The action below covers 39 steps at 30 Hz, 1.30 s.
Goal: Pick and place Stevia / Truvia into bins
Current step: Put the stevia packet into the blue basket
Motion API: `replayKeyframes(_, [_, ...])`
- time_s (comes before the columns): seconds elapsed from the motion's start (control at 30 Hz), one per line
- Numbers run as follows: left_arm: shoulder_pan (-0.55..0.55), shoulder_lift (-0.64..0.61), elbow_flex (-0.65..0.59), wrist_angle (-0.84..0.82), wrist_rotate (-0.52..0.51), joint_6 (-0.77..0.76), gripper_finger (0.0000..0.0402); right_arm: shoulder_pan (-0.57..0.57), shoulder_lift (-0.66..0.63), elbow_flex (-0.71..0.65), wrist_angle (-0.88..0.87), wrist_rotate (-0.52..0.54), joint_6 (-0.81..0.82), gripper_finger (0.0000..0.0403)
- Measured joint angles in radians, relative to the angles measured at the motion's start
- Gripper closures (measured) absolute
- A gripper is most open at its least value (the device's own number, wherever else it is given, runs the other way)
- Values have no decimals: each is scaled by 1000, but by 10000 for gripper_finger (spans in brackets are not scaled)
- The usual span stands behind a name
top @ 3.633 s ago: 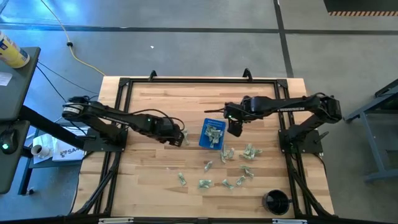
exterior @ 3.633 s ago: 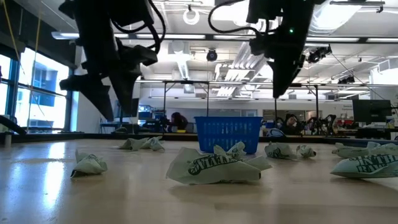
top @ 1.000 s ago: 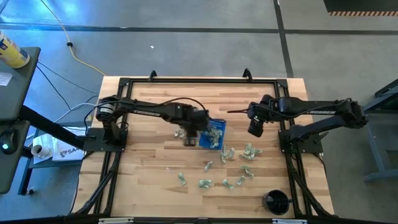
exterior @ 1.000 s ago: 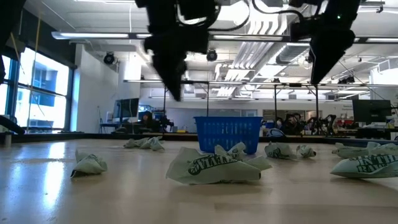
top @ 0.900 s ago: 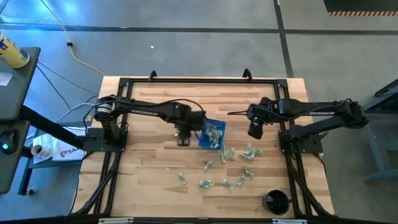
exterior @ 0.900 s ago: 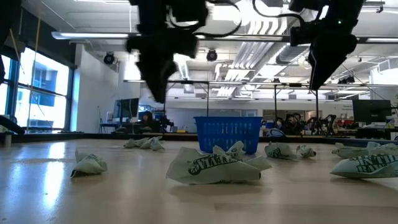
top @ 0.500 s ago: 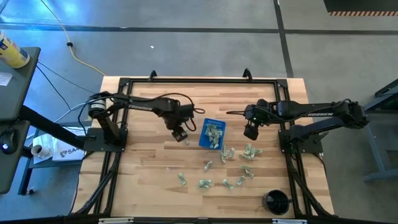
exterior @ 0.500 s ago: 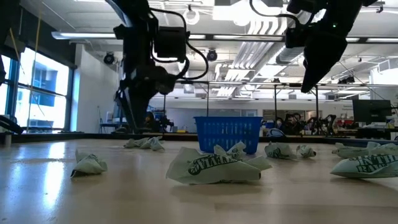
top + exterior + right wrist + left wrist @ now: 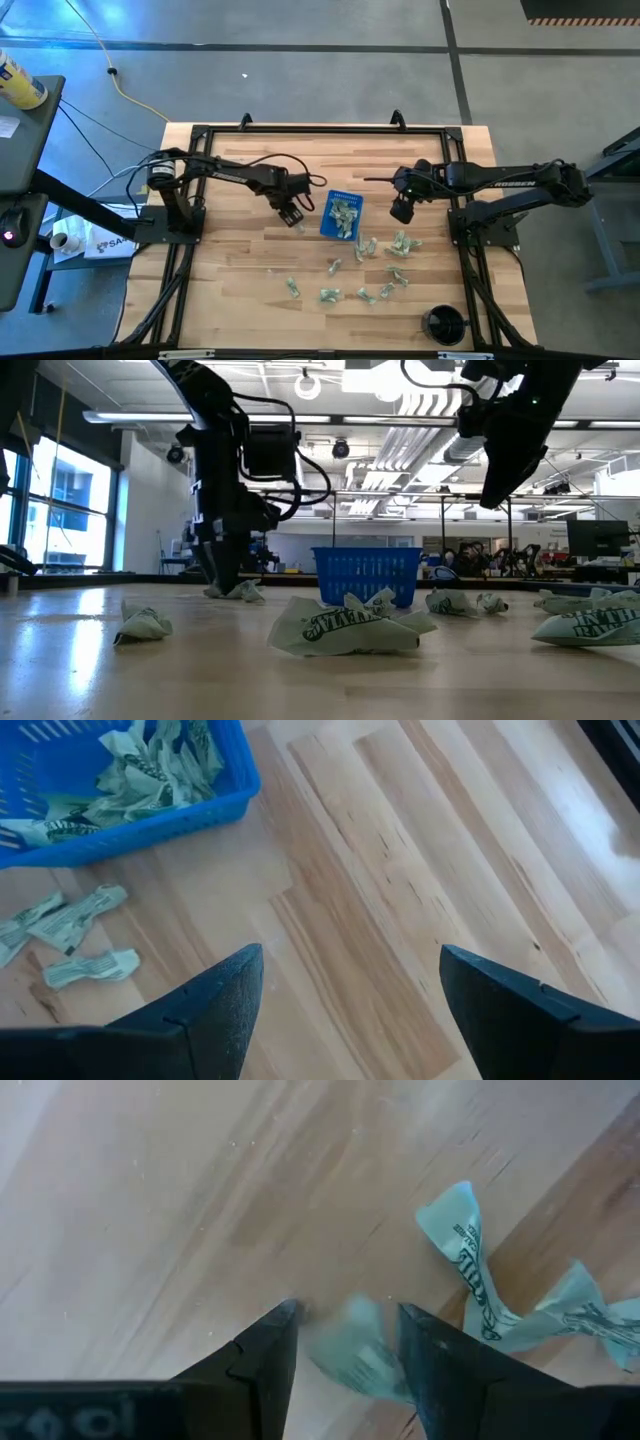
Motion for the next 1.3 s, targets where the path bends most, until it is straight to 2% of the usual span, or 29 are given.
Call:
replayKeyframes(0.13, [6, 17, 0, -11, 2, 14, 243, 0, 0, 0, -1, -1, 23, 109])
replayKeyframes(0.33, [29, 10, 19, -56, 26, 57, 373, 0, 0, 0, -1, 12, 36, 109])
replayKeyframes(0.37, [29, 13, 31, -73, 30, 61, 378, 0, 0, 0, -2, 17, 36, 109])
replayKeyframes(0.47, [28, 10, 88, -132, 36, 84, 372, 0, 0, 0, -7, 25, 35, 109])
replayKeyframes(0.63, [26, -3, 281, -184, 44, 145, 377, 0, 0, 1, -18, 34, 27, 109])
replayKeyframes(0.7, [26, -3, 362, -134, 61, 172, 377, 0, 0, 1, -22, 46, 22, 109])
replayKeyframes(0.8, [26, -7, 451, -41, 138, 215, 377, 0, 0, 2, -33, 48, 8, 109])
replayKeyframes(0.97, [18, 36, 502, 148, 240, 238, 377, 0, 0, 2, -68, 25, -20, 109])
replayKeyframes(1.1, [-5, 122, 509, 176, 318, 236, 373, 0, 0, 2, -111, 23, -35, 109])
replayKeyframes(1.2, [-48, 186, 508, 197, 304, 236, 345, 0, -9, 2, -128, -12, -45, 109])
replayKeyframes(1.3, [-86, 213, 508, 205, 235, 236, 293, 1, -31, 2, -138, -101, -73, 109])
